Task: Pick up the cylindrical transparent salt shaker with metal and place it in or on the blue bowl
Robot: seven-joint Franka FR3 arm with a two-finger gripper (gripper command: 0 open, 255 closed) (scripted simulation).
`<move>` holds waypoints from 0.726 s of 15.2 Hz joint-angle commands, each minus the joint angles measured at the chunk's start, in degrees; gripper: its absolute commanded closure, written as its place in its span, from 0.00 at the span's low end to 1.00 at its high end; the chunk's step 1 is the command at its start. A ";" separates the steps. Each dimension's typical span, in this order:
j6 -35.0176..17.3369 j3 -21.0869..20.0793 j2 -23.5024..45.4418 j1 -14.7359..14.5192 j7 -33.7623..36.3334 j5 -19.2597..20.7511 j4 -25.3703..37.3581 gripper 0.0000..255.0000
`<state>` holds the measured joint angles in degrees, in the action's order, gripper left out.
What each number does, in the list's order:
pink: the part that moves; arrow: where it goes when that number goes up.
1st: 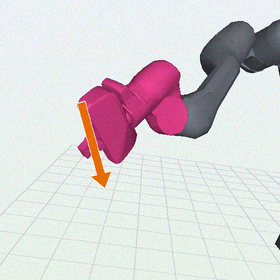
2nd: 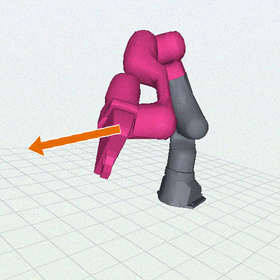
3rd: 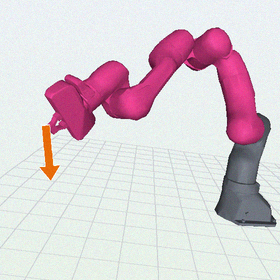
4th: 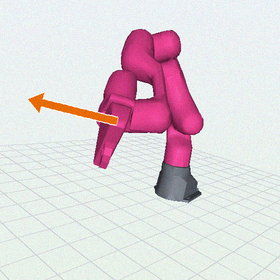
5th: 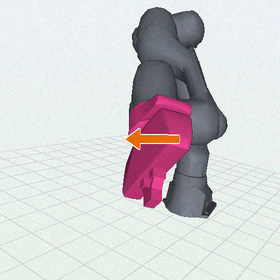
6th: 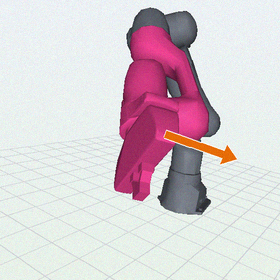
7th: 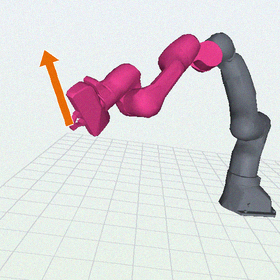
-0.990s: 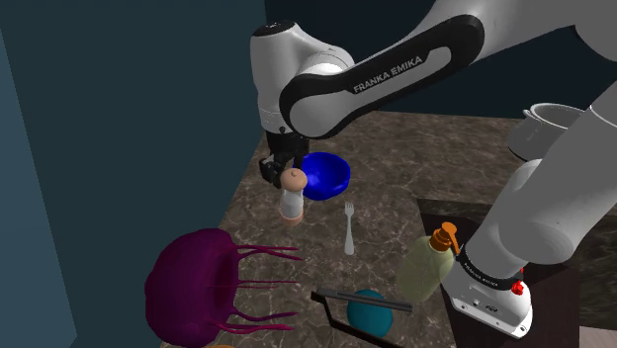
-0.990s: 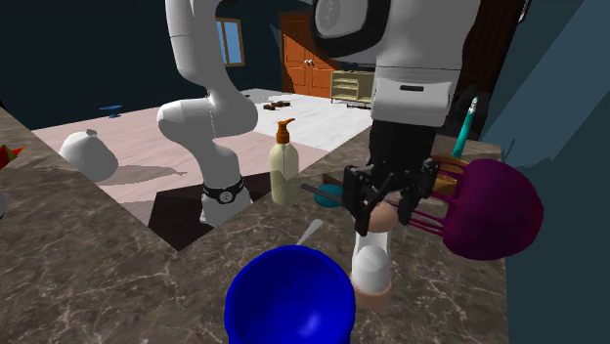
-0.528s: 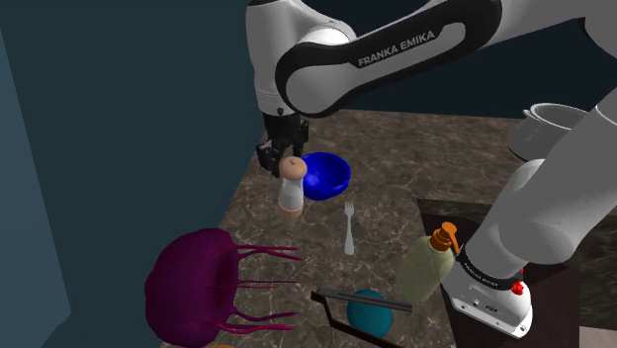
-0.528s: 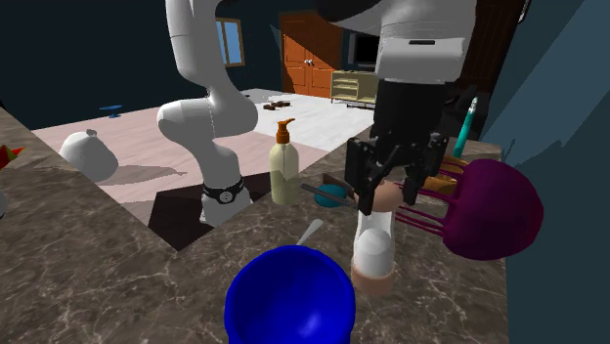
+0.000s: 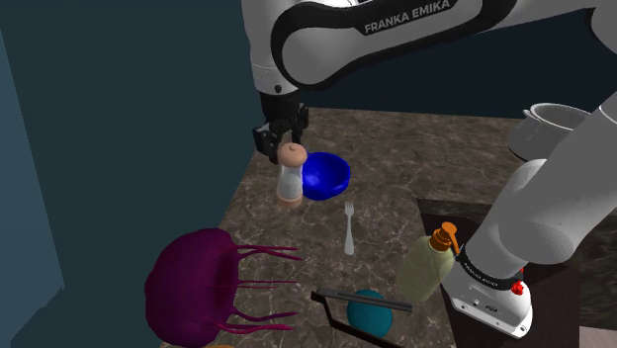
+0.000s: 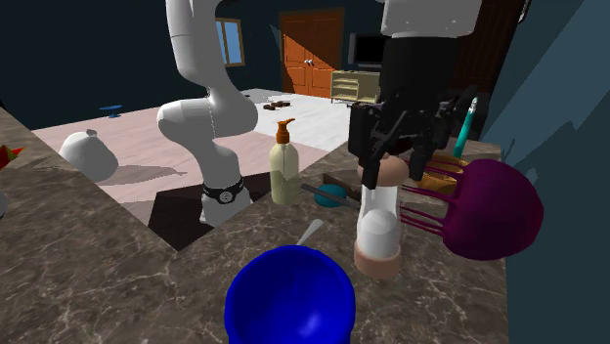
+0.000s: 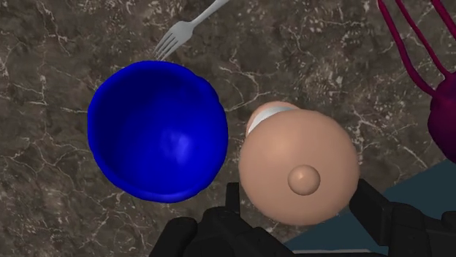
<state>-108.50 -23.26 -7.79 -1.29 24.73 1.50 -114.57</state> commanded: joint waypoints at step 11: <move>9.19 0.28 -0.42 0.16 -0.71 -0.20 8.81 1.00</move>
<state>-100.01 -22.98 -8.24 -1.13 24.03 1.29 -106.48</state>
